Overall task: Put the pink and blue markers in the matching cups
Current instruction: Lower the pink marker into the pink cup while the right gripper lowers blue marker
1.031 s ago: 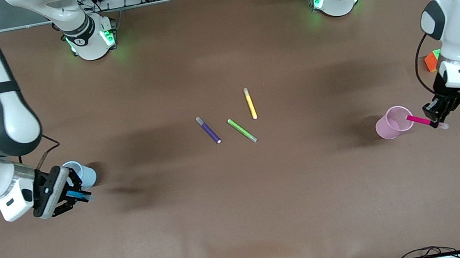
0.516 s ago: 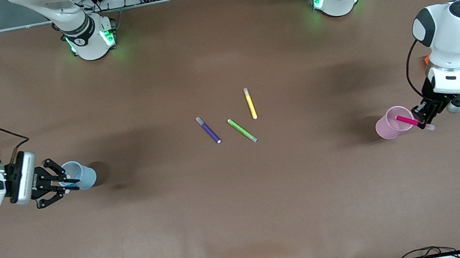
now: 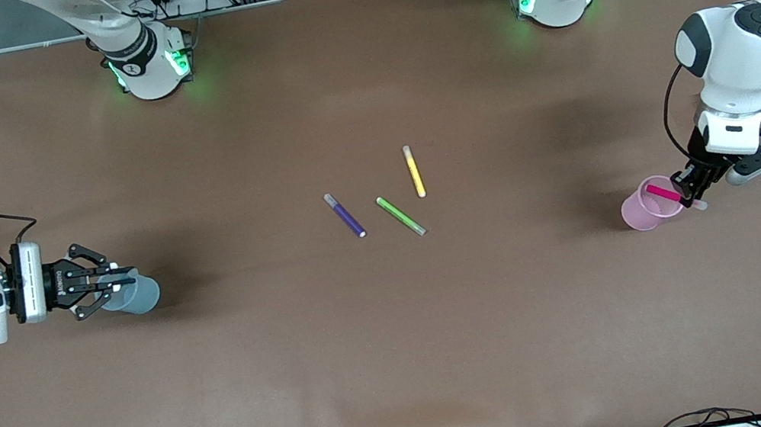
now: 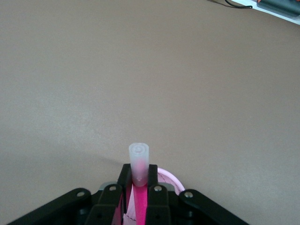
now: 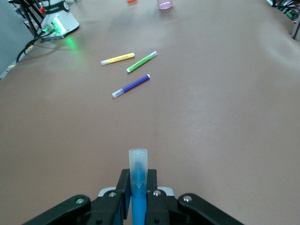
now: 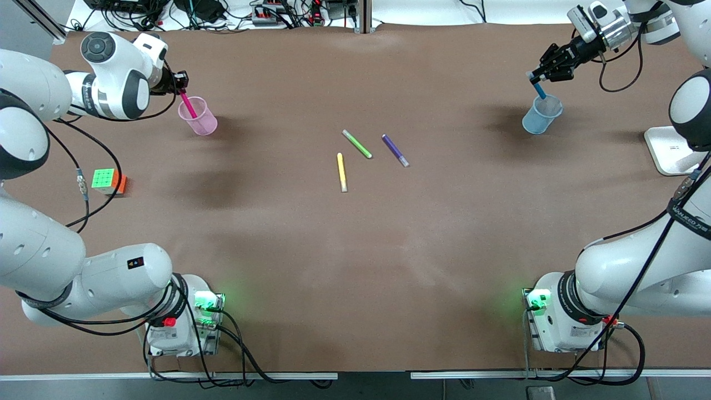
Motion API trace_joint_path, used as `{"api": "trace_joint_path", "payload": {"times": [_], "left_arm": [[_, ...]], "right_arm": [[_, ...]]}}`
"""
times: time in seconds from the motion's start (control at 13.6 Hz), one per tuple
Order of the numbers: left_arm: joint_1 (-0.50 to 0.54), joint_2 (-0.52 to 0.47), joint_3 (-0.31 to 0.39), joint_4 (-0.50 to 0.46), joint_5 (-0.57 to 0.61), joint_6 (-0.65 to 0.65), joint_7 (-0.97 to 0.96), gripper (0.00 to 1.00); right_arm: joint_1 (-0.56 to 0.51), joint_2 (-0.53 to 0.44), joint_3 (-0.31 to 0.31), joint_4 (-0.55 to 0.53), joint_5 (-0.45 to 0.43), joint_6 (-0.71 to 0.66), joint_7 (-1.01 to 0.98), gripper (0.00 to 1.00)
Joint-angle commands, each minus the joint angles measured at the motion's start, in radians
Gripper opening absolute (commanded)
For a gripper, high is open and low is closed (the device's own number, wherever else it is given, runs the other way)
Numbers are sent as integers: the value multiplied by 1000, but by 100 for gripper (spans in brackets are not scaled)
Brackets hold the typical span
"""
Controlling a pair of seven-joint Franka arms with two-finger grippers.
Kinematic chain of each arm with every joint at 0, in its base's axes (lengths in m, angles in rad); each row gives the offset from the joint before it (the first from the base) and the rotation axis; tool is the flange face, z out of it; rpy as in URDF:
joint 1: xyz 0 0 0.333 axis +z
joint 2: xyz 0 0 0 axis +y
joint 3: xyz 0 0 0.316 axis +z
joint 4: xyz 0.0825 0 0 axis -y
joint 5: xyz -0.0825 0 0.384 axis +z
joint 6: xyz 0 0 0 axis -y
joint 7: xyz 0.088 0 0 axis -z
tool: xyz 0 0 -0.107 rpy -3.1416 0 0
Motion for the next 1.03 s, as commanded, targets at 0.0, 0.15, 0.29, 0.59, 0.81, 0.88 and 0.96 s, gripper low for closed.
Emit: {"api": "trace_joint_path", "payload": {"times": [0.0,0.15,0.29,0.59,0.81,0.88,0.96], "left_arm": [[12,-16,-7,-17,23,18,-12,0],[10,-16,-7,-17,23,18,-10,10],[10,-14,-9,-15,23,17,-10,11],[7,-10,-7,-14,23,17,-10,40],[7,-10,-7,-11,23,17,-7,100],[7,-10,-7,-9,23,17,-3,100],[9,-11,-7,8,25,13,9,100]], "right_arm": [[-42,29,16,14,26,-27,-44,0],[-56,49,14,14,24,-27,-42,0],[-62,59,14,14,23,-27,-44,0],[-82,107,14,48,16,-27,-59,0],[-93,121,13,57,15,-26,-51,14],[-93,119,13,59,13,-21,-42,79],[-99,119,13,59,15,-26,-41,100]]}}
